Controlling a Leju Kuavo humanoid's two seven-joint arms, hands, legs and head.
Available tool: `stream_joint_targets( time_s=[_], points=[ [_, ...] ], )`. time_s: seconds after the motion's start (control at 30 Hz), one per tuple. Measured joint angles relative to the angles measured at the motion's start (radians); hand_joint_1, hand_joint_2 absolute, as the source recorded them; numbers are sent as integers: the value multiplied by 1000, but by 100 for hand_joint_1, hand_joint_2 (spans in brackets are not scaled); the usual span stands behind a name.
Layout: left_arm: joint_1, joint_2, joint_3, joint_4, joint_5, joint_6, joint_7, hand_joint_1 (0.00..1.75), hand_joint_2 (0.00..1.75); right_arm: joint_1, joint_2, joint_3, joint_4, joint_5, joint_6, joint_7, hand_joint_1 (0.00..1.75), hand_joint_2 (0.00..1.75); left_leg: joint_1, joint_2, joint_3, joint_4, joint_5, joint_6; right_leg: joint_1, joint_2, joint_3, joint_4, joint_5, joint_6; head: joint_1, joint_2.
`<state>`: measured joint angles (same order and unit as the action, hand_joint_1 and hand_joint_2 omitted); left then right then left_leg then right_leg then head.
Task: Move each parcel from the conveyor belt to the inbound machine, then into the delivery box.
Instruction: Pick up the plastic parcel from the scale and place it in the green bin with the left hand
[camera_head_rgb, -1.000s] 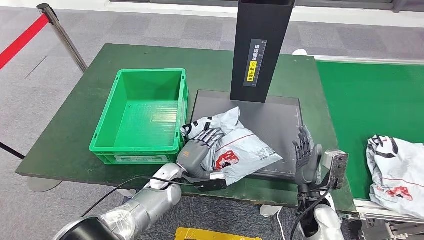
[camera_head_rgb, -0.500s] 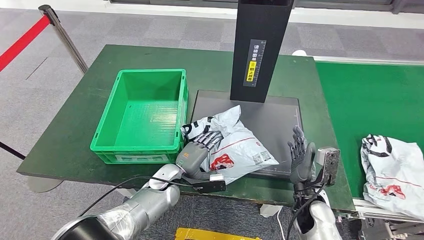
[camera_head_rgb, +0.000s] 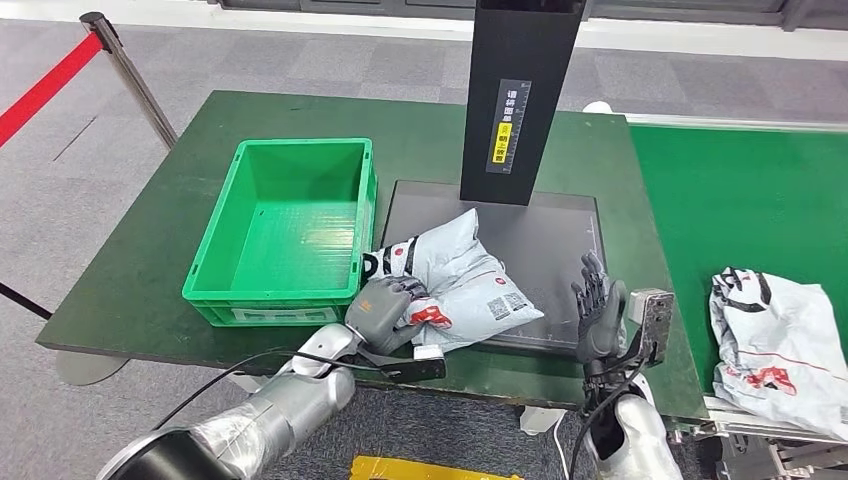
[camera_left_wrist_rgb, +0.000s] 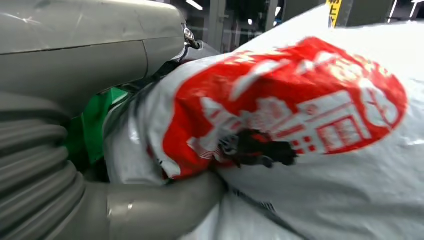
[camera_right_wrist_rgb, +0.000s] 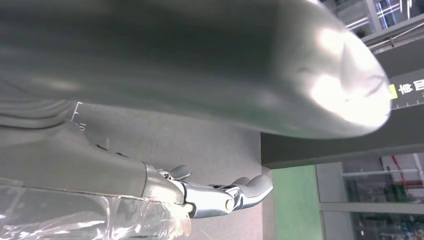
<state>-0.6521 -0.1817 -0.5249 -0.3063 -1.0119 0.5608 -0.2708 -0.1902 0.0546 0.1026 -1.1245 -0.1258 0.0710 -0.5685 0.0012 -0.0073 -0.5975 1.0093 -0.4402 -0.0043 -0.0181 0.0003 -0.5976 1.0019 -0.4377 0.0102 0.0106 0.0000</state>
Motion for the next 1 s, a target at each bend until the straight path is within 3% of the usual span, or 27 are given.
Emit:
stream_joint_targets(
  time_s=[0.73,0.87,1.0],
  points=[
    [-5,-13,-2,-5,-123,93,13,175,175,0,0,0,29,-13,-16,17,0,0,0,0,-2,0,0,-1,0,0,-2,0,0,0,0,0],
    [-9,-19,-19,-16,-201,119,50,175,175,0,0,0,35,-16,-14,17,0,0,0,0,-2,0,0,-1,0,0,-3,0,0,0,0,0],
    [-21,-19,-67,-64,-392,134,142,175,175,-1,1,0,39,-16,-7,21,0,0,0,-2,-4,0,0,-1,0,0,-3,0,0,0,0,0]
  ],
)
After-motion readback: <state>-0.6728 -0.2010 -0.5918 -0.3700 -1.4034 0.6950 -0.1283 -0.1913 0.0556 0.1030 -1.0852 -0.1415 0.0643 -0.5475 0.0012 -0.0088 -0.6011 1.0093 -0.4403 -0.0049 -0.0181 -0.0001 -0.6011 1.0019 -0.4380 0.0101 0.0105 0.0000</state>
